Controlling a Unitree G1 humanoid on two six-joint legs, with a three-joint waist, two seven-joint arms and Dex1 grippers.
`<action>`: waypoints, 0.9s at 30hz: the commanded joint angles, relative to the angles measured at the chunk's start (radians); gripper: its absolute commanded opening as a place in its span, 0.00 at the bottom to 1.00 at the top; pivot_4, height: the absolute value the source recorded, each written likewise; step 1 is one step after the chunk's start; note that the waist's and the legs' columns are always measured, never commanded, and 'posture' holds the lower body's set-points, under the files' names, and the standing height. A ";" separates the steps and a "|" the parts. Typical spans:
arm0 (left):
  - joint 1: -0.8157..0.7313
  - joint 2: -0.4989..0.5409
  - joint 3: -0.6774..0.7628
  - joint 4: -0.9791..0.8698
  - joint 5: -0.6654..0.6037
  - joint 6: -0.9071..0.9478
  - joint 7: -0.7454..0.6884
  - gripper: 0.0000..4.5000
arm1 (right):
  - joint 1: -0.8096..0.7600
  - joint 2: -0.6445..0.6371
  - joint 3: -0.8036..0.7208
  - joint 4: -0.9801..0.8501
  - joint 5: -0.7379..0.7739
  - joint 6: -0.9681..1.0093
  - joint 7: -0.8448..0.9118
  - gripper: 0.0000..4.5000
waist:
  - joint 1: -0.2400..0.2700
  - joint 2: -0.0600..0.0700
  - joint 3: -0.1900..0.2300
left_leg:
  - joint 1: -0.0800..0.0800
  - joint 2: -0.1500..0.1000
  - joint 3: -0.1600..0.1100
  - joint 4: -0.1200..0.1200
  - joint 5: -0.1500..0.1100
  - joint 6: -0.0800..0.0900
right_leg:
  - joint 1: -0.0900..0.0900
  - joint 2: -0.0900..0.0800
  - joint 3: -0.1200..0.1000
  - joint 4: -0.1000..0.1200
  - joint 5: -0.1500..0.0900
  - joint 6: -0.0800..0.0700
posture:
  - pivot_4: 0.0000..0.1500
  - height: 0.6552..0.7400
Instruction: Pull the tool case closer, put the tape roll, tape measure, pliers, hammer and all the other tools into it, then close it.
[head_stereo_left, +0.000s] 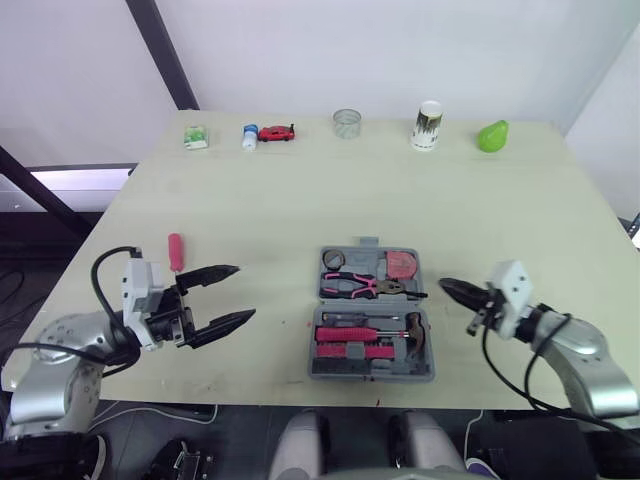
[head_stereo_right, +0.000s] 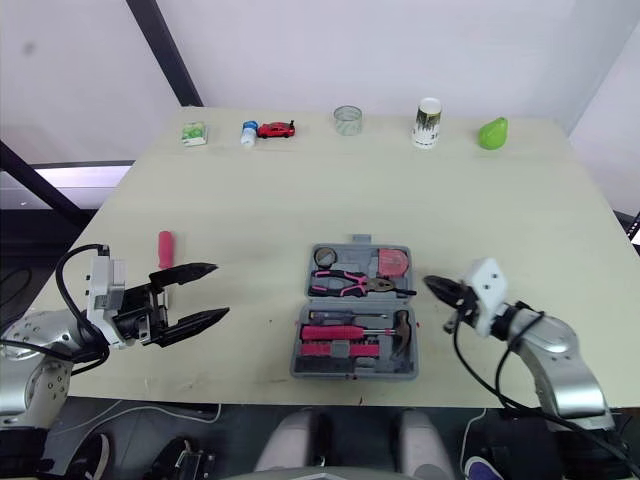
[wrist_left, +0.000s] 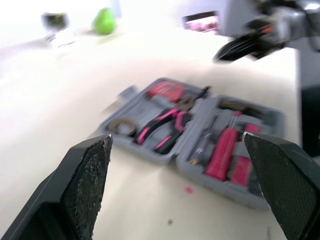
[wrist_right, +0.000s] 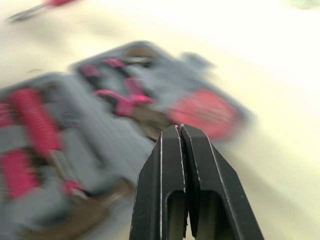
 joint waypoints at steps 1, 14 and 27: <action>0.040 -0.043 0.072 -0.004 0.002 0.008 0.093 1.00 | 0.077 0.006 -0.105 0.018 0.039 -0.064 -0.019 0.02 | 0.001 0.000 0.000 | 0.000 0.000 0.000 0.000 0.000 0.000 | 0.000 0.000 0.000 0.000 0.000 0.000 | 1.00 1.00; 0.254 -0.187 0.253 0.042 0.008 0.012 0.295 1.00 | 0.418 0.080 -0.368 0.158 0.158 -0.249 0.025 0.63 | 0.000 -0.001 -0.001 | 0.007 0.001 0.002 -0.001 0.000 0.000 | 0.005 0.000 0.003 0.000 -0.001 -0.001 | 1.00 1.00; 0.238 -0.235 0.298 0.197 0.119 -0.124 0.404 1.00 | 0.400 0.057 -0.407 0.274 0.187 -0.326 0.070 0.98 | -0.001 -0.001 -0.002 | 0.016 0.001 0.006 -0.003 0.000 0.000 | 0.010 0.000 0.008 -0.001 -0.003 -0.004 | 1.00 1.00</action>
